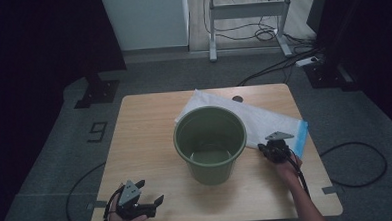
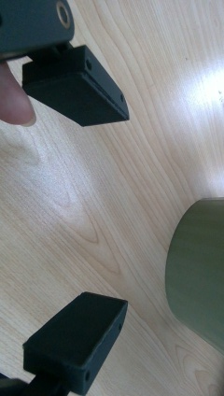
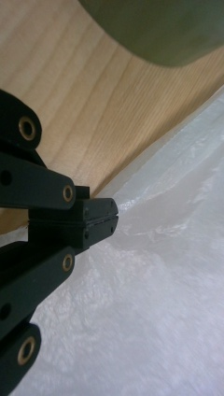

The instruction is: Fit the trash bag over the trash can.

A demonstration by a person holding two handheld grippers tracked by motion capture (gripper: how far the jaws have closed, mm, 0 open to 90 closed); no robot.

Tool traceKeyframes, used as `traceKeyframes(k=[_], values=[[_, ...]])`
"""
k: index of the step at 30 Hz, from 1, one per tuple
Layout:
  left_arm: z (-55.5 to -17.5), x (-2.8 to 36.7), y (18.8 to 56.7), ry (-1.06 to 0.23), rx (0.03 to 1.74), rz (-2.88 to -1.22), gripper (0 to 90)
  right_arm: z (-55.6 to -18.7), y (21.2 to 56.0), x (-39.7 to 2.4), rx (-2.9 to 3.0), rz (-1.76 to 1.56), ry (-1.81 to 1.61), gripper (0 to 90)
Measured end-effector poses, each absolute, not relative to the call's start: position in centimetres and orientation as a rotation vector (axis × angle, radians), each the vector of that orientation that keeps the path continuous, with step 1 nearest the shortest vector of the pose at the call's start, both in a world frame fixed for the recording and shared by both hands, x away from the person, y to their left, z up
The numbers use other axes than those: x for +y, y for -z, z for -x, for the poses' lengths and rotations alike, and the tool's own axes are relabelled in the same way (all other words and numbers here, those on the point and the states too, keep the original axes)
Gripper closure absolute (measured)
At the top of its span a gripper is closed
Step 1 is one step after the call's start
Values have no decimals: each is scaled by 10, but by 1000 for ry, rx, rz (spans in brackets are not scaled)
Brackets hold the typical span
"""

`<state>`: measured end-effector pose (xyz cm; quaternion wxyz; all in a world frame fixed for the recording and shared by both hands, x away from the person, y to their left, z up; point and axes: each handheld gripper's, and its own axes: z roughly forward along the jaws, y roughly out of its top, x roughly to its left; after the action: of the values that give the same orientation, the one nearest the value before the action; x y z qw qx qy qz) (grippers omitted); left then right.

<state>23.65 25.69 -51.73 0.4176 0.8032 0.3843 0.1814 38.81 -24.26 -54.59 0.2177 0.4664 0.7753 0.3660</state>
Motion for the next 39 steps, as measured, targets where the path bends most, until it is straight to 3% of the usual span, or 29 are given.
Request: traceKeyframes(k=[11, 23, 24, 25, 26, 27, 29, 30, 33, 39], values=[[-237, 254, 517, -449, 956, -2017, 99, -314, 541, -282, 2138, -1294, -1047, 888], [-237, 253, 517, -442, 953, -2021, 99, -275, 547, -316, 2146, -1364, -1043, 886], [-237, 253, 517, -442, 953, -2021, 99, -274, 545, -316, 2133, -1370, -1054, 786], [-237, 253, 517, -442, 953, -2021, 99, -274, 545, -316, 2133, -1370, -1054, 786], [-237, 252, 517, -441, 953, -2020, 99, -274, 543, -314, 2123, -1365, -1062, 712], [-237, 252, 517, -441, 953, -2020, 99, -275, 538, -305, 2094, -1346, -1065, 570], [-237, 252, 518, -440, 951, -2021, 99, -280, 532, -292, 2064, -1309, -1076, 452], [-237, 252, 518, -440, 951, -2022, 99, -280, 532, -292, 2064, -1309, -1076, 452], [-238, 252, 519, -437, 952, -2025, 99, -302, 525, -262, 2053, -1263, -1106, 344], [-238, 250, 520, -431, 942, -2032, 99, -344, 529, -223, 2104, -1242, -1116, 304]])
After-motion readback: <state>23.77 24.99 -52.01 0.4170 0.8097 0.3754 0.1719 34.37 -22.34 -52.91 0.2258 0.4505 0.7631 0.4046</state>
